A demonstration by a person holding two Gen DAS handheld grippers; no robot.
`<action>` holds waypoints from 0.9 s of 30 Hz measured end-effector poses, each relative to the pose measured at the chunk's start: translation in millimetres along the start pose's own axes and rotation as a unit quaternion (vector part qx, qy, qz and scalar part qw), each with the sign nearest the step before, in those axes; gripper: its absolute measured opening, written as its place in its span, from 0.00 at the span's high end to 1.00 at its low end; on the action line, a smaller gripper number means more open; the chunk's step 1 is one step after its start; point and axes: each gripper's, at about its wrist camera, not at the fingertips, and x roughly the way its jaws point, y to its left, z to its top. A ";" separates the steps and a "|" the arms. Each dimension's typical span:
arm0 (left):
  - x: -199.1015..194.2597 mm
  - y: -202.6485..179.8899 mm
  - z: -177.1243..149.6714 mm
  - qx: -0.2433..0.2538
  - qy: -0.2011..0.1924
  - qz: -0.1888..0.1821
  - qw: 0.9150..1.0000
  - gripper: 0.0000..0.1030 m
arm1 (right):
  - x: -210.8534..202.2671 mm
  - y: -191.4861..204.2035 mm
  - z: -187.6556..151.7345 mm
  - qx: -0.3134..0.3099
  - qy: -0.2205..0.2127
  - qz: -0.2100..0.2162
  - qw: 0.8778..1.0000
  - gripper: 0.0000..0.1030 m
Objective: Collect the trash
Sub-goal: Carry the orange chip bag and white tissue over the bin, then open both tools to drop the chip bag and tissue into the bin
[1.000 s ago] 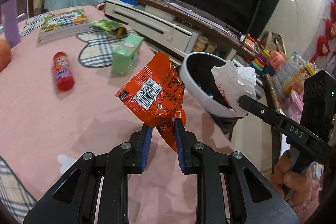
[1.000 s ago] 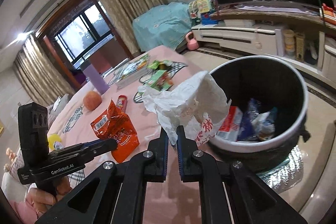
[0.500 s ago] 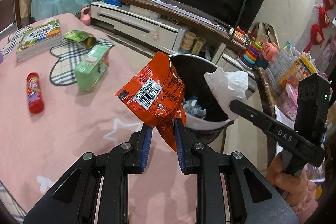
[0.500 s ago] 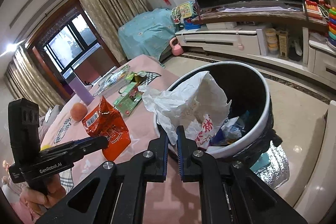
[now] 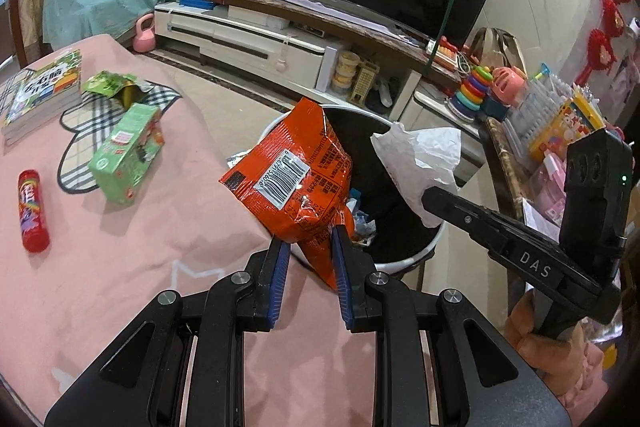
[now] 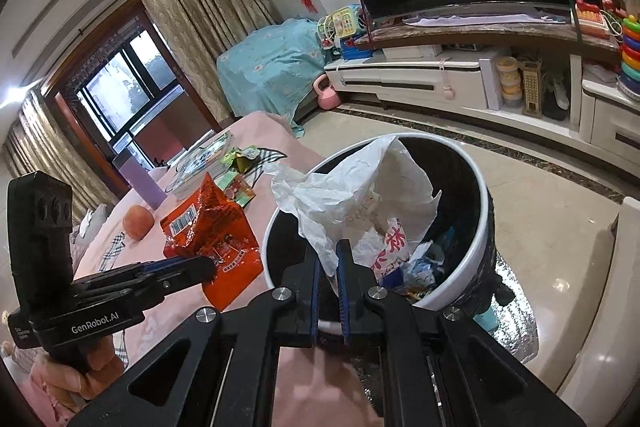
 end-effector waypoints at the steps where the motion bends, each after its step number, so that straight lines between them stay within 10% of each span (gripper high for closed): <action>1: 2.3 -1.6 1.7 0.002 0.002 0.000 1.000 0.80 | 0.8 -1.3 0.6 0.000 0.001 -0.001 1.000 0.93; 19: 27.7 -6.8 9.4 0.004 0.027 0.007 1.000 0.80 | 9.7 -7.9 3.5 0.010 0.017 -0.008 1.000 0.92; 27: 25.0 -3.4 6.5 -0.006 0.020 0.015 1.000 0.60 | 11.0 -13.3 2.3 0.019 0.024 -0.017 0.999 0.87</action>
